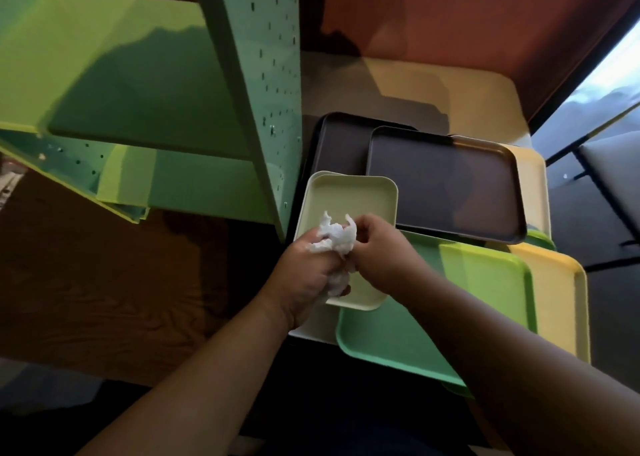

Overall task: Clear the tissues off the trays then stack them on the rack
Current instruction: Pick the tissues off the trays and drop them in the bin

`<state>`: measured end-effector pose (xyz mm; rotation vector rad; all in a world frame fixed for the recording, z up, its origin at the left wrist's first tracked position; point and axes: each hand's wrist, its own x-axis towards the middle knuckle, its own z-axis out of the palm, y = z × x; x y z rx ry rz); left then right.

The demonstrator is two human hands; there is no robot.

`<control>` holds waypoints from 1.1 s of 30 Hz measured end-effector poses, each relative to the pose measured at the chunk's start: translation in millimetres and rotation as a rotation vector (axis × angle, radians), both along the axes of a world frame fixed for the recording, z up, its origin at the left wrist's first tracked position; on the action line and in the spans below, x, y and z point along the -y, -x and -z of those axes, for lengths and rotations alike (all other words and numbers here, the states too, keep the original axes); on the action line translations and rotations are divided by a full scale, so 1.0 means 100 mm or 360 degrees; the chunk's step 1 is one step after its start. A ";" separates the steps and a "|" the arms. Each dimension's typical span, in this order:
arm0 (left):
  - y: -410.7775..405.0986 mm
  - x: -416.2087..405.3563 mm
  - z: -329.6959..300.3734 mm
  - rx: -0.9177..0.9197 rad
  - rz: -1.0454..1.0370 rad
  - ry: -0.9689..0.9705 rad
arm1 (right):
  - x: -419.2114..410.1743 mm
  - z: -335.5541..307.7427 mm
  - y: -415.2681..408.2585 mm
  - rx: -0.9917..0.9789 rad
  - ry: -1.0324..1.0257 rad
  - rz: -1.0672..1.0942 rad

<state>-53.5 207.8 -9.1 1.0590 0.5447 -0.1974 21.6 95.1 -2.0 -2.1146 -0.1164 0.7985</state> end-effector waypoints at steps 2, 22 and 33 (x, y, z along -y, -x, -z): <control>-0.08 0.11 -0.03 0.0033 0.0062 0.0024 | 0.11 -0.06 -0.01 0.0158 0.0040 0.0073; -0.88 2.58 -0.10 -0.0341 0.0553 0.0357 | 2.45 -0.25 0.39 0.0566 -0.0336 0.0373; -0.66 4.95 -0.03 -0.0574 0.0863 0.0100 | 4.69 0.43 0.48 0.1073 -0.0112 0.0981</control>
